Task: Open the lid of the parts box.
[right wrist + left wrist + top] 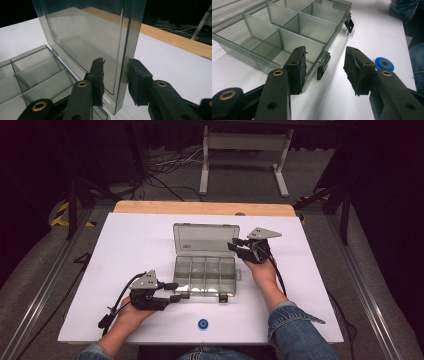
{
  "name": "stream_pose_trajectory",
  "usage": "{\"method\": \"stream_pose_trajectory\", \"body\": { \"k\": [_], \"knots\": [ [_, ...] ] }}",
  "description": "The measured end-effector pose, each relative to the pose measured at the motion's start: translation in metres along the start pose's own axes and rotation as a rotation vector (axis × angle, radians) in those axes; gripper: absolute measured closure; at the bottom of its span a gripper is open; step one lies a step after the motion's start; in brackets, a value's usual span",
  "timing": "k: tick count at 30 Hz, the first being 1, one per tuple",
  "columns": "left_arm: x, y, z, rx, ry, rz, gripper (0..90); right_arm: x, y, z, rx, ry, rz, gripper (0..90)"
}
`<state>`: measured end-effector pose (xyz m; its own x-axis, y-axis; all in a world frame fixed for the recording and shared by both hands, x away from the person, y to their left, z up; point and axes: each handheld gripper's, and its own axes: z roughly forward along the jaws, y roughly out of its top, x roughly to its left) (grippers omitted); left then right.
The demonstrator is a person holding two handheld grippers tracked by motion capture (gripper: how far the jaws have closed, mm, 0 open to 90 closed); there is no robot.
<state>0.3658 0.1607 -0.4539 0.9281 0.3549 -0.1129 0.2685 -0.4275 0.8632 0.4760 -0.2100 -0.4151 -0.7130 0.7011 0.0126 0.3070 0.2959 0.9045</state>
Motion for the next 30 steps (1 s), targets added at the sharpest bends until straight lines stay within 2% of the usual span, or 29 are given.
{"method": "stream_pose_trajectory", "body": {
  "k": [10,17,30],
  "knots": [
    [0.000,0.000,0.001,-0.002,-0.009,-0.012,51.4,-0.004,-0.004,0.007,-0.001,-0.004,0.011,61.4],
    [0.000,0.000,0.002,0.001,-0.016,-0.015,51.0,-0.005,-0.007,0.013,-0.024,-0.004,0.019,56.9],
    [0.000,0.002,0.002,0.009,-0.020,-0.026,49.7,-0.008,-0.009,0.018,-0.040,-0.007,0.026,53.2]
  ]
}}
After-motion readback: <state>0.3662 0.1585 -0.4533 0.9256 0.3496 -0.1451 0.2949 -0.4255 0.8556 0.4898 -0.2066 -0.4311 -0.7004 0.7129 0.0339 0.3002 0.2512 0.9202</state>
